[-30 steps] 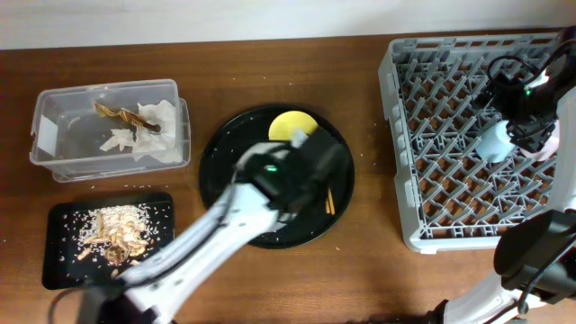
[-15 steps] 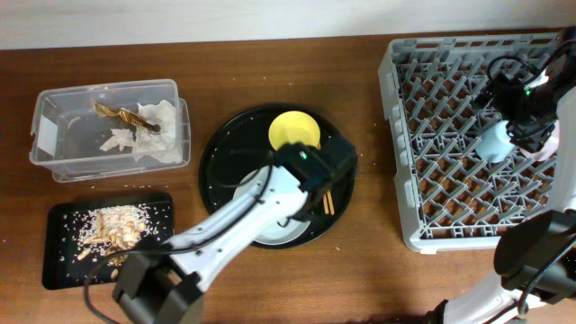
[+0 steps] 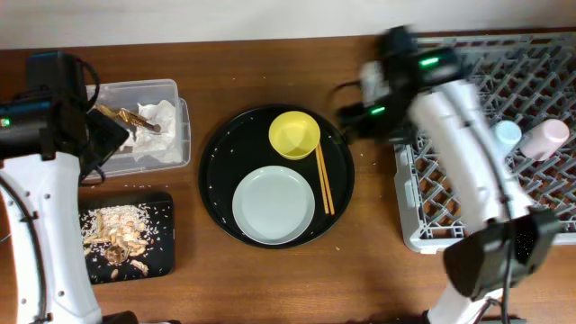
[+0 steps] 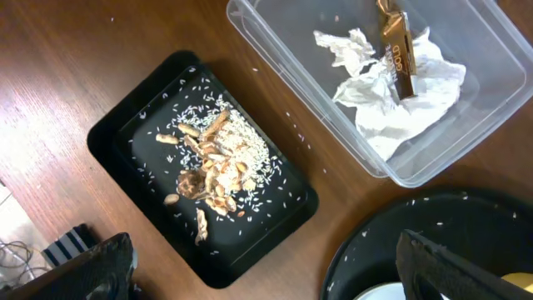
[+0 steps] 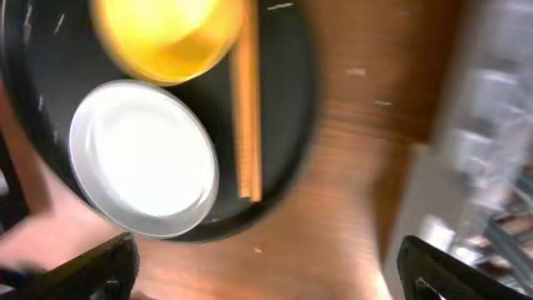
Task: Sort waste into correct bins and load items into the dishwasher rack
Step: 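Grasp the grey plate with the right gripper and lift it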
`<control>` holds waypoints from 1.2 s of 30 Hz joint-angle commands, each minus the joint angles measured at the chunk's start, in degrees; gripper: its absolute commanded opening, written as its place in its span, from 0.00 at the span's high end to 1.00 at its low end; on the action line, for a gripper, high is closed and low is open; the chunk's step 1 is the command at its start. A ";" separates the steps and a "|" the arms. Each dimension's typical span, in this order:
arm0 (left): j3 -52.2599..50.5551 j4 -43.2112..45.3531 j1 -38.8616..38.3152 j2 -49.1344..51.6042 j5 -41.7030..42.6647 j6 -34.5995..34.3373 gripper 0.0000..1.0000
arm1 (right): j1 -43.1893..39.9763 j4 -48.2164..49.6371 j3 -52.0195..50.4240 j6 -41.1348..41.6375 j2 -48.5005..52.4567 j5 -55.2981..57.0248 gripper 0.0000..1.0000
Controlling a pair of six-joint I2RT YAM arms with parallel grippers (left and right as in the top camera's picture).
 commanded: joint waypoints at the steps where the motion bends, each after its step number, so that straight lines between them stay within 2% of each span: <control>1: 0.52 0.09 0.04 -0.09 1.05 -0.50 0.01 | 12.68 6.97 -4.15 0.98 2.89 9.11 0.02; 4: 0.52 0.09 0.04 -0.09 1.03 -0.50 0.00 | 18.84 11.08 -5.18 4.70 8.85 9.79 0.02; 5: 0.52 0.09 0.04 -0.09 1.05 -0.52 0.01 | 19.67 11.98 -5.18 7.52 11.08 9.73 0.06; 6: 0.52 0.09 0.04 -0.09 1.05 -0.52 0.01 | 20.06 12.37 -5.25 7.45 12.92 9.53 0.24; 8: 0.52 0.09 0.04 -0.09 1.03 -0.50 0.01 | 20.33 12.90 -7.23 7.45 15.80 9.53 0.38; 9: 0.52 0.09 0.04 -0.09 1.03 -0.50 0.01 | 20.33 13.53 -8.24 7.43 16.11 9.53 0.42; 14: 0.52 0.09 0.04 -0.09 1.05 -0.50 0.01 | 20.33 21.38 -18.10 7.43 16.11 9.51 0.42; 16: 0.52 0.09 0.04 -0.09 1.03 -0.50 0.01 | 20.33 22.47 -19.63 7.45 16.13 9.05 0.48; 18: 0.52 0.09 0.04 -0.09 1.05 -0.50 0.01 | 20.33 22.36 -19.63 7.45 16.11 9.05 0.65; 19: 0.52 0.09 0.04 -0.09 1.03 -0.52 0.01 | 20.33 22.05 -19.61 7.45 16.11 9.07 0.78; 20: 0.52 0.09 0.04 -0.09 1.03 -0.50 0.01 | 20.33 22.03 -19.61 7.45 16.11 9.07 0.85; 21: 0.52 0.09 0.04 -0.09 1.05 -0.52 0.01 | 20.33 21.77 -19.45 7.45 16.04 9.07 0.95; 25: 0.52 0.09 0.04 -0.09 1.03 -0.52 0.01 | 20.31 15.23 -12.15 5.25 15.45 9.11 0.96; 27: 0.52 0.09 0.04 -0.09 1.03 -0.50 0.01 | 19.17 6.95 -2.91 2.34 14.27 9.27 0.96; 29: 0.52 0.09 0.04 -0.09 1.05 -0.50 0.01 | 15.43 -1.46 8.22 -4.79 12.15 8.66 0.96; 32: 0.52 0.09 0.04 -0.09 1.03 -0.52 0.00 | 5.90 -10.73 24.68 -10.05 11.04 8.85 0.96; 33: 0.52 0.09 0.04 -0.09 1.03 -0.50 0.01 | -0.72 -12.35 31.80 -10.47 11.04 9.42 0.96; 36: 0.52 0.09 0.04 -0.09 1.05 -0.52 0.01 | -13.27 -9.38 36.22 -8.37 11.06 13.77 0.96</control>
